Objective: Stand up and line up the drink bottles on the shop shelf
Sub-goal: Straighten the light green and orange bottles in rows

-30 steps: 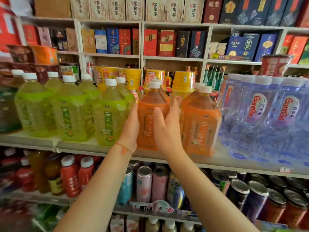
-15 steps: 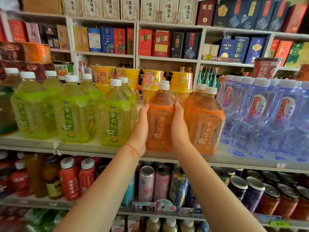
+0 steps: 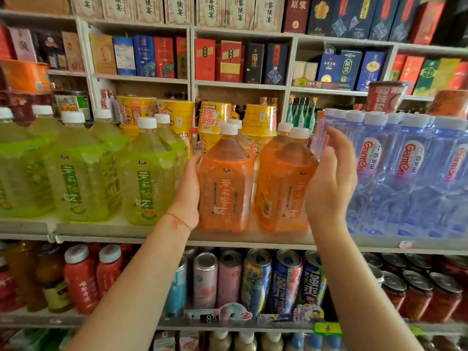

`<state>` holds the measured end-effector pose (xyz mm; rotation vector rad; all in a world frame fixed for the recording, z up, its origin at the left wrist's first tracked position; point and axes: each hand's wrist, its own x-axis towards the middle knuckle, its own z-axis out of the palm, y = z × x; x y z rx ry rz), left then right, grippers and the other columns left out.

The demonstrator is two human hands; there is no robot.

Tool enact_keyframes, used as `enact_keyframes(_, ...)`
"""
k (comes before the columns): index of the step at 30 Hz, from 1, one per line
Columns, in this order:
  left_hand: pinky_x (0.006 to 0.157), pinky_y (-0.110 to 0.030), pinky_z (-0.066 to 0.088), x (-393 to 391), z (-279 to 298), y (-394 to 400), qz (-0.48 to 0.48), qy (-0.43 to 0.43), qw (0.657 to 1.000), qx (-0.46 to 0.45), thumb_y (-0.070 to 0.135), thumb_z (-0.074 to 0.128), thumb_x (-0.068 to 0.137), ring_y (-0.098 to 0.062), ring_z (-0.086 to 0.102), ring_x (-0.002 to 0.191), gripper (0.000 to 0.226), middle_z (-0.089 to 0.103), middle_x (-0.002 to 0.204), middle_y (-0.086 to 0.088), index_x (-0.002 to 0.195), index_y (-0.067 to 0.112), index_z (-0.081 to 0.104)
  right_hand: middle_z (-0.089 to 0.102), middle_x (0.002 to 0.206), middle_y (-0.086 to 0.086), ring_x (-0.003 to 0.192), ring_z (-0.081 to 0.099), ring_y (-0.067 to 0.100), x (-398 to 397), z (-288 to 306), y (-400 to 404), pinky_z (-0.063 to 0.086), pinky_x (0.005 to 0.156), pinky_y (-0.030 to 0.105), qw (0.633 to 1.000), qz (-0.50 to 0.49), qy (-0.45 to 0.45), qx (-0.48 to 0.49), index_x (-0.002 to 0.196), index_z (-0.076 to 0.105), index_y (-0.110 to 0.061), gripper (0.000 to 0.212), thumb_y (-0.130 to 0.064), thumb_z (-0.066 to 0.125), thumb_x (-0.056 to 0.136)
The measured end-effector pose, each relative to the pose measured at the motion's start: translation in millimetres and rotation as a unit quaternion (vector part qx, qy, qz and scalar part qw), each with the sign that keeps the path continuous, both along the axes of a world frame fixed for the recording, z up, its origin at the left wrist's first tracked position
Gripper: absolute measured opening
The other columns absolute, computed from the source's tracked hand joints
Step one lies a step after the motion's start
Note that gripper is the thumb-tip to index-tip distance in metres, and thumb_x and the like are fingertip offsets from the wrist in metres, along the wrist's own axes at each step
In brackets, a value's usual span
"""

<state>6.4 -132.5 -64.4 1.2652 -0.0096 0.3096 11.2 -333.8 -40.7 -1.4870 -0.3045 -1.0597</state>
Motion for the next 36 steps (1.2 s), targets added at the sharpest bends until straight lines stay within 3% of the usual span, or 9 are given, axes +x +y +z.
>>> enact_keyframes(1, 0.066, -0.029, 0.055, 0.7, -1.2, -1.4, -0.002, -0.003, 1.0, -0.002, 0.058, 0.026, 0.102, -0.013, 0.072, 0.066, 0.059, 0.075, 0.075, 0.0, 0.083, 0.024, 0.07, 0.065, 0.112, -0.012, 0.107, 0.06, 0.001, 9.9, 1.5, -6.0, 0.048, 0.101, 0.028, 0.991, 0.058, 0.113, 0.046, 0.129, 0.061, -0.021, 0.037, -0.032, 0.038, 0.103)
enact_keyframes(3, 0.064, -0.028, 0.056, 0.2, -0.9, -2.4, -0.004, -0.008, 1.0, -0.003, 0.057, 0.027, 0.102, -0.013, 0.072, 0.069, 0.056, 0.075, 0.079, 0.0, 0.087, 0.023, 0.069, 0.071, 0.082, -0.008, 0.083, 0.067, 0.01, 29.1, 1.5, -17.7, 0.054, 0.089, 0.038, 0.922, 0.204, 0.305, 0.121, 0.105, 0.068, -0.025, 0.035, -0.046, 0.041, 0.101)
enact_keyframes(5, 0.062, -0.027, 0.057, -1.1, 0.1, -2.6, -0.003, -0.013, 1.0, 0.006, 0.057, 0.026, 0.102, -0.013, 0.073, 0.071, 0.056, 0.076, 0.08, 0.0, 0.089, 0.023, 0.069, 0.071, 0.075, -0.002, 0.077, 0.069, 0.018, 45.1, -2.6, -27.8, 0.055, 0.082, 0.039, 0.869, 0.306, 0.358, 0.149, 0.089, 0.068, -0.025, 0.034, -0.048, 0.045, 0.099)
enact_keyframes(12, 0.071, -0.032, 0.052, -0.3, -0.9, -0.3, -0.004, -0.021, 0.999, 0.029, 0.06, 0.027, 0.101, -0.012, 0.074, 0.072, 0.059, 0.076, 0.082, -0.001, 0.086, 0.025, 0.071, 0.074, 0.086, 0.005, 0.084, 0.07, 0.025, 59.4, -21.9, -20.3, 0.056, 0.085, 0.042, 0.838, 0.404, 0.346, 0.12, 0.091, 0.072, -0.018, 0.038, -0.052, 0.055, 0.094)
enact_keyframes(15, 0.073, -0.033, 0.052, -0.1, -1.9, 0.6, 0.003, -0.022, 1.0, 0.022, 0.06, 0.027, 0.101, -0.013, 0.074, 0.074, 0.058, 0.076, 0.084, -0.001, 0.087, 0.025, 0.071, 0.074, 0.083, 0.002, 0.079, 0.071, 0.022, 54.9, -22.5, -7.4, 0.055, 0.084, 0.042, 0.839, 0.42, 0.33, 0.103, 0.08, 0.076, -0.023, 0.041, -0.054, 0.053, 0.095)
enact_keyframes(21, 0.061, -0.026, 0.057, -2.4, -0.8, 7.7, 0.001, -0.025, 1.0, -0.013, 0.056, 0.027, 0.103, -0.013, 0.073, 0.071, 0.058, 0.075, 0.078, 0.0, 0.085, 0.023, 0.071, 0.073, 0.078, 0.0, 0.074, 0.071, 0.019, 49.2, -18.2, 8.8, 0.055, 0.08, 0.039, 0.844, 0.395, 0.348, 0.106, 0.082, 0.071, -0.023, 0.04, -0.055, 0.053, 0.096)
enact_keyframes(31, 0.059, -0.025, 0.057, -10.4, 3.6, 5.6, 0.008, -0.024, 1.0, 0.006, 0.057, 0.025, 0.103, -0.011, 0.073, 0.071, 0.058, 0.076, 0.079, 0.001, 0.088, 0.023, 0.07, 0.073, 0.071, -0.001, 0.066, 0.071, 0.016, 36.0, -14.1, 11.2, 0.054, 0.07, 0.033, 0.851, 0.374, 0.351, 0.113, 0.081, 0.069, -0.021, 0.04, -0.046, 0.045, 0.101)
enact_keyframes(34, 0.063, -0.026, 0.056, -16.7, 5.9, 2.3, 0.022, -0.014, 0.999, 0.019, 0.056, 0.026, 0.104, -0.012, 0.074, 0.074, 0.058, 0.077, 0.084, 0.0, 0.09, 0.022, 0.071, 0.072, 0.066, -0.004, 0.069, 0.069, 0.016, 28.1, -13.7, 9.7, 0.053, 0.067, 0.032, 0.855, 0.355, 0.35, 0.144, 0.078, 0.067, -0.022, 0.041, -0.045, 0.041, 0.102)
enact_keyframes(36, 0.069, -0.029, 0.055, -22.8, 6.6, -1.3, 0.053, 0.001, 0.997, 0.049, 0.056, 0.026, 0.104, -0.013, 0.074, 0.081, 0.057, 0.078, 0.092, -0.002, 0.095, 0.024, 0.072, 0.072, 0.07, -0.005, 0.083, 0.07, 0.019, 21.0, -9.6, 8.8, 0.053, 0.072, 0.034, 0.872, 0.315, 0.333, 0.172, 0.088, 0.066, -0.024, 0.037, -0.046, 0.039, 0.102)
